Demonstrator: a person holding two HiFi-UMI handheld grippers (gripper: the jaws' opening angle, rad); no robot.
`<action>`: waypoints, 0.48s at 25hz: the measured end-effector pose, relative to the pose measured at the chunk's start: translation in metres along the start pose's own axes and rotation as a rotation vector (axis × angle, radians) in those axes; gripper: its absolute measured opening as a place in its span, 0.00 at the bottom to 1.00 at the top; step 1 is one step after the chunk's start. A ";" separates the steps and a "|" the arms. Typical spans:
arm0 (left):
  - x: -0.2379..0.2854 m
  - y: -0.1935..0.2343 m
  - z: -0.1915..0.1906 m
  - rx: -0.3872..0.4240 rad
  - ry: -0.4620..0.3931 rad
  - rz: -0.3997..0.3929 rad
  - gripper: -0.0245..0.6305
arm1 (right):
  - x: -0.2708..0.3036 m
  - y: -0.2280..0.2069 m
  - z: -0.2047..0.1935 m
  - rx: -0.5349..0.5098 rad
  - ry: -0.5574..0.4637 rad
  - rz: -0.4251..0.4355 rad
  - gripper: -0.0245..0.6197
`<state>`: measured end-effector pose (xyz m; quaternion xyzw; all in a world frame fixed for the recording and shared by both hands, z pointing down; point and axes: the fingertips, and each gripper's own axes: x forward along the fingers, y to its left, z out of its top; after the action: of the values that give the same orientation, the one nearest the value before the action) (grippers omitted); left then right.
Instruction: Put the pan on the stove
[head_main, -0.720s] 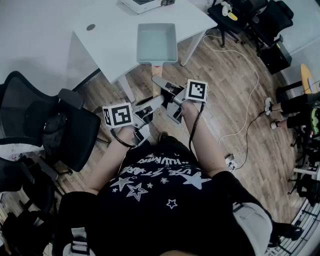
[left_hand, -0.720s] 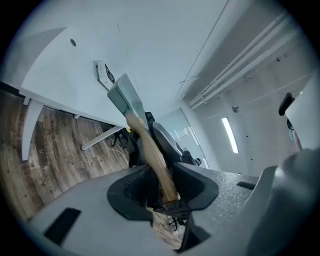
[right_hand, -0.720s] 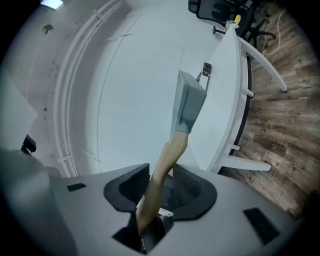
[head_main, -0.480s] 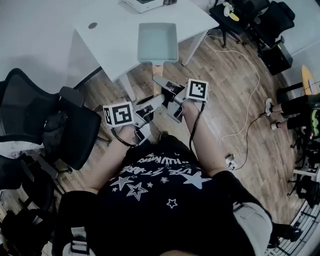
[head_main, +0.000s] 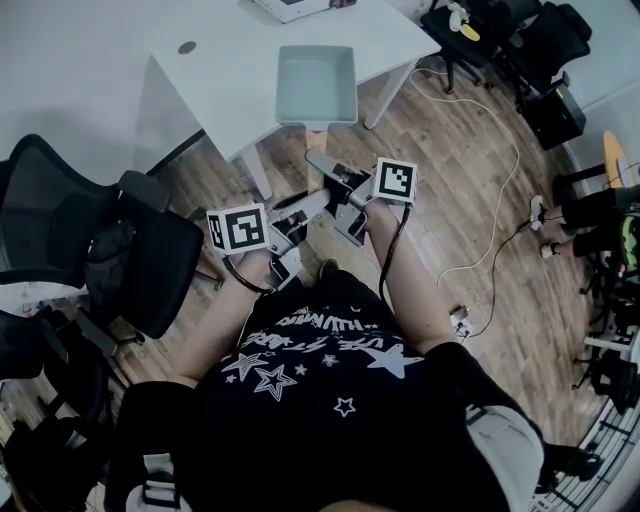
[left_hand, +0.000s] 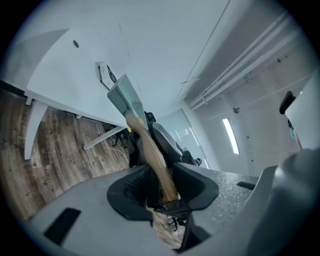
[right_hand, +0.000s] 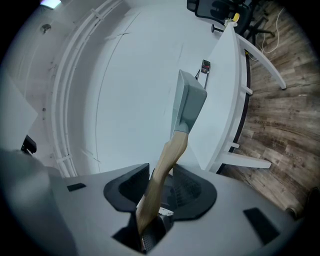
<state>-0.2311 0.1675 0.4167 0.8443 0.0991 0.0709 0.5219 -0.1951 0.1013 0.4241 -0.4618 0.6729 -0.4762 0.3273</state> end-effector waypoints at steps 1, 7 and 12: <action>0.001 0.001 0.000 -0.004 0.002 0.001 0.25 | 0.000 -0.001 0.001 0.000 0.001 -0.002 0.26; -0.006 0.006 -0.003 -0.017 0.011 0.001 0.25 | 0.003 -0.007 -0.007 0.014 -0.003 -0.016 0.26; -0.023 0.011 -0.003 -0.003 0.019 -0.009 0.25 | 0.013 -0.010 -0.019 0.028 -0.012 -0.037 0.26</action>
<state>-0.2526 0.1597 0.4276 0.8423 0.1078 0.0767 0.5225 -0.2134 0.0948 0.4399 -0.4725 0.6555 -0.4888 0.3287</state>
